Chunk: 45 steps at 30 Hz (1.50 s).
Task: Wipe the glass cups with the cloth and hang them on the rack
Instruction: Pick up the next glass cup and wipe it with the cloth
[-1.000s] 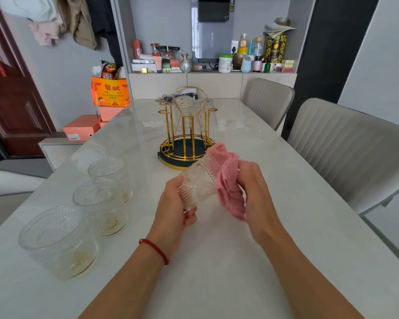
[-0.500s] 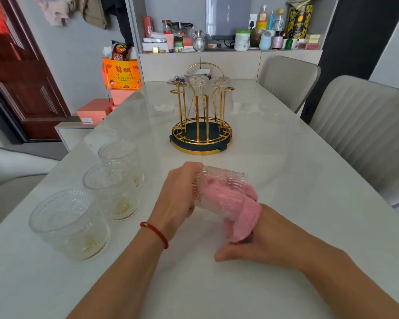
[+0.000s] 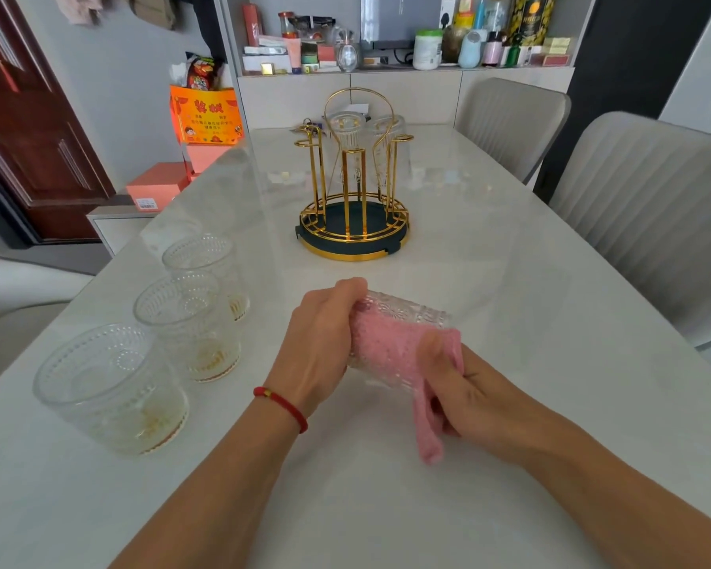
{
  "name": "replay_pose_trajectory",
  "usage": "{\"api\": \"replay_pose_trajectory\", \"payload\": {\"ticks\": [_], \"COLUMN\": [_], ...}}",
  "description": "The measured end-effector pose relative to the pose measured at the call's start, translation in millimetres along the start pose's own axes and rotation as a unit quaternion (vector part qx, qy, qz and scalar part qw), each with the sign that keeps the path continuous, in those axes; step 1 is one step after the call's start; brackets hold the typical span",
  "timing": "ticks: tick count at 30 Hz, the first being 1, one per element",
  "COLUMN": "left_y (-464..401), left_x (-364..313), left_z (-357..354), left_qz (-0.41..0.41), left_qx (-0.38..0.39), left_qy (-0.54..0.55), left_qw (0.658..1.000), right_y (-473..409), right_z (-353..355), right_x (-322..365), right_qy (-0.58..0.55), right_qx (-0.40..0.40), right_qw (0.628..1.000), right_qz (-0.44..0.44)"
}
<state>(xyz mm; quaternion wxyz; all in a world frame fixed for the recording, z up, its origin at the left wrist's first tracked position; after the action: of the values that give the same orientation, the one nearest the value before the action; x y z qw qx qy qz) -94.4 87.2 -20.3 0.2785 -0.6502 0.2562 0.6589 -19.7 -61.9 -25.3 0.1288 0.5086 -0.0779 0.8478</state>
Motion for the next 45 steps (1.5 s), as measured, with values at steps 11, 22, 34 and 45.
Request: {"api": "replay_pose_trajectory", "payload": {"ticks": [11,22,34,45], "left_y": [-7.8,-5.3,-5.1,-0.7], "left_x": [11.8,10.9,8.7,9.4], "left_z": [9.0,4.4,6.1,4.3], "left_qz": [-0.283,0.028,-0.152,-0.132], "left_qx": [0.044,0.052,0.068,0.027], "left_qy": [-0.046,0.001,0.031,0.083], "left_qw": [0.957,0.998,0.986,0.987], "right_y": [-5.3,1.3,-4.3,0.0], "right_z": [-2.4,-2.9,5.5,-8.1], "right_x": [-2.5,-15.6,1.7,-6.5], "right_qy": [-0.341,0.118,-0.33,-0.117], "right_qx": [-0.019,-0.061,-0.027,-0.075], "right_qw": [0.933,0.99,0.932,0.984], "right_qz": [-0.113,0.041,-0.147,-0.113]}}
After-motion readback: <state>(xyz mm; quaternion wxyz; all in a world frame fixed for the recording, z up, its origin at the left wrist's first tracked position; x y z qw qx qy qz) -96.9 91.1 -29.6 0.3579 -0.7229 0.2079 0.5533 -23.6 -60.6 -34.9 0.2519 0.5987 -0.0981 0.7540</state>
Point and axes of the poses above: each hand's wrist, its own y-axis away from the middle knuckle, its own z-axis out of the back of the hand, x = y × z, the point moved 1 cm from there along -y, towards the middle knuckle, and after that the axes turned 9 degrees about y, right-handed, at the moved point
